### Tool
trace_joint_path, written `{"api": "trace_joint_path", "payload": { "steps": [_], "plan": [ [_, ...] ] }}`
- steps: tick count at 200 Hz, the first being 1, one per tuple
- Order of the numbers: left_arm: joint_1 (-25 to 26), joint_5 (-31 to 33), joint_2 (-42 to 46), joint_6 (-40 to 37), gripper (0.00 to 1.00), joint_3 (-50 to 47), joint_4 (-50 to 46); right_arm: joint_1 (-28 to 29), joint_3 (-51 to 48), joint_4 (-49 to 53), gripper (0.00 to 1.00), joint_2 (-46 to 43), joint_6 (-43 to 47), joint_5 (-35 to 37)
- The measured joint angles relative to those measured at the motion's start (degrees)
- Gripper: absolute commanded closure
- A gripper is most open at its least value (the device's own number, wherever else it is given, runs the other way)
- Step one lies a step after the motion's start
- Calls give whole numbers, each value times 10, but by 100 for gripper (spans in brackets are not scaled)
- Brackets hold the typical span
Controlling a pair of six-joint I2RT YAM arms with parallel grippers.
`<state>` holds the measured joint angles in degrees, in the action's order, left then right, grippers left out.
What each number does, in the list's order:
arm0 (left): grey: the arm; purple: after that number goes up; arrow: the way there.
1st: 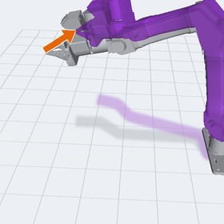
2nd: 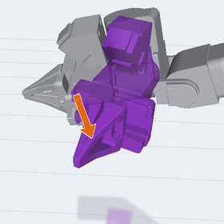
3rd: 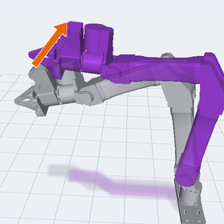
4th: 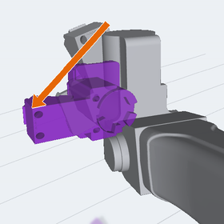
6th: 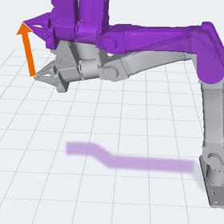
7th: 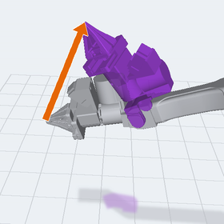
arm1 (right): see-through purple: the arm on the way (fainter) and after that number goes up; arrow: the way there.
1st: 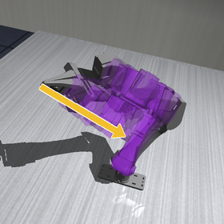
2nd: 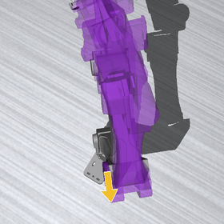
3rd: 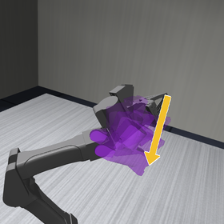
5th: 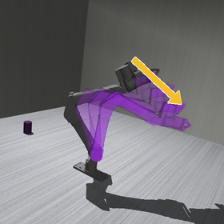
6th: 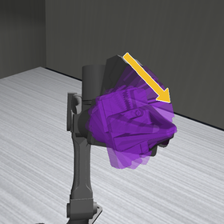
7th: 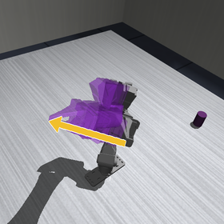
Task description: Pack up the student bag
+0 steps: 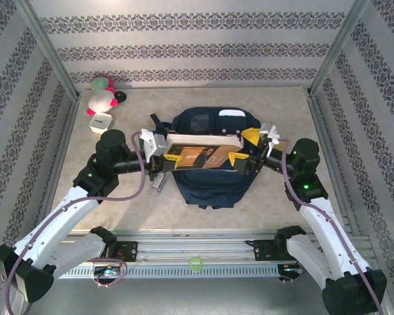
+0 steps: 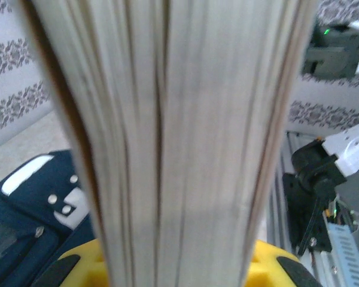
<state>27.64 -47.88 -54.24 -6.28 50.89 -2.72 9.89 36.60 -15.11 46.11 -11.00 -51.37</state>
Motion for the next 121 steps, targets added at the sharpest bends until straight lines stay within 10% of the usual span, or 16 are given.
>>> {"api": "trace_joint_path", "payload": {
  "steps": [48, 121],
  "plan": [
    [0, -43, -29, 72, 100, 1, 90, 19, -7, -157, 11, 31, -137, -68],
    [0, -69, -49, 133, 100, 2, 153, 47, -7, -219, 60, 51, -195, -147]
  ]
}}
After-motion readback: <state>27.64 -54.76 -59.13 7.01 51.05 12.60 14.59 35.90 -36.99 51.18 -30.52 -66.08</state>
